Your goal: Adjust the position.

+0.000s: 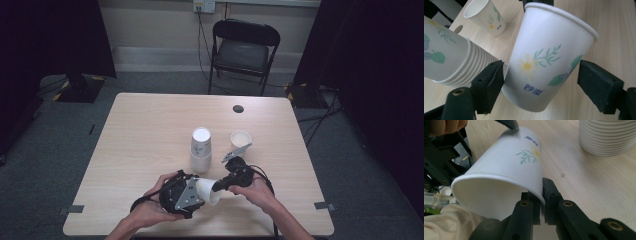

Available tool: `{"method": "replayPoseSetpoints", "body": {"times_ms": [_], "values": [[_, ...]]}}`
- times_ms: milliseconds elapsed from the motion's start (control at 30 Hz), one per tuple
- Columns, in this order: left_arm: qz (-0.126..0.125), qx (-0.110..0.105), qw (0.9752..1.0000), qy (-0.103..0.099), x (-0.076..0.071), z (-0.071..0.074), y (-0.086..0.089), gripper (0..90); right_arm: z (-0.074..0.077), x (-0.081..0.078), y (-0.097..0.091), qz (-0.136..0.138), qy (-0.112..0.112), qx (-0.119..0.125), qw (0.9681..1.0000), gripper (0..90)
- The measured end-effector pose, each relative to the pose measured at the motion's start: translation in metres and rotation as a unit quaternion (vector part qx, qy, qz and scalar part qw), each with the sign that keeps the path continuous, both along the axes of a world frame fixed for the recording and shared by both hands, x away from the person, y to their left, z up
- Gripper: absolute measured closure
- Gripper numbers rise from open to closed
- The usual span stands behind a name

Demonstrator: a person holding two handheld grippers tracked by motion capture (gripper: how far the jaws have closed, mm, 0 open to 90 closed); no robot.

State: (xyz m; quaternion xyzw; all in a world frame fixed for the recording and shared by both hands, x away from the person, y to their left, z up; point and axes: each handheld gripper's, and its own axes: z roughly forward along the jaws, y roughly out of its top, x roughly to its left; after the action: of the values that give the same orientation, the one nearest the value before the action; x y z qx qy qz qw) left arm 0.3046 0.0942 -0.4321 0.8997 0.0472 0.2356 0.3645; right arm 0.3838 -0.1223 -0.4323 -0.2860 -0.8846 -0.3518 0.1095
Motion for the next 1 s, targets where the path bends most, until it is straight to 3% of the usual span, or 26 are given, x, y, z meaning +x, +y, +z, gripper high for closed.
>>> {"method": "replayPoseSetpoints", "body": {"times_ms": [33, 167, 233, 267, 333, 367, 533, 700, 767, 1000], "values": [[-0.005, 0.013, 0.9999, -0.002, 0.001, 0.001, 0.000, 20.6, 0.000, 0.000, 0.000, -0.002, 0.000, 0.001, 1.0000, 85.9], [-0.009, 0.018, 0.9998, 0.000, 0.001, 0.001, -0.004, 20.6, 0.000, 0.001, 0.003, -0.007, 0.007, 0.005, 0.9999, 86.2], [-0.008, 0.009, 0.9999, 0.000, 0.000, -0.001, -0.007, 20.8, 0.000, 0.002, 0.006, -0.009, 0.013, 0.010, 0.9998, 86.3], [-0.011, 0.017, 0.9998, -0.002, 0.000, 0.000, -0.008, 21.1, 0.000, 0.002, 0.007, -0.008, 0.018, 0.012, 0.9997, 86.5], [0.000, 0.008, 1.0000, 0.000, 0.000, -0.003, -0.011, 20.9, 0.000, 0.003, 0.010, -0.009, 0.018, 0.012, 0.9997, 86.5], [-0.008, 0.022, 0.9997, -0.004, 0.001, -0.001, -0.010, 20.9, 0.001, 0.003, 0.011, -0.012, 0.024, 0.011, 0.9996, 86.6], [0.004, 0.008, 1.0000, 0.004, 0.004, -0.001, -0.009, 21.3, 0.001, 0.006, 0.014, -0.028, 0.037, 0.016, 0.9988, 86.8], [-0.001, 0.000, 1.0000, 0.005, 0.004, -0.002, -0.013, 22.2, -0.001, 0.008, 0.020, -0.032, 0.047, 0.011, 0.9983, 87.4], [-0.003, 0.012, 0.9999, 0.000, 0.005, -0.001, -0.012, 22.0, -0.002, 0.008, 0.023, -0.032, 0.052, 0.009, 0.9981, 87.4], [-0.001, 0.005, 1.0000, 0.004, 0.006, -0.001, -0.012, 22.3, -0.003, 0.010, 0.025, -0.038, 0.061, 0.008, 0.9974, 87.1]]}}
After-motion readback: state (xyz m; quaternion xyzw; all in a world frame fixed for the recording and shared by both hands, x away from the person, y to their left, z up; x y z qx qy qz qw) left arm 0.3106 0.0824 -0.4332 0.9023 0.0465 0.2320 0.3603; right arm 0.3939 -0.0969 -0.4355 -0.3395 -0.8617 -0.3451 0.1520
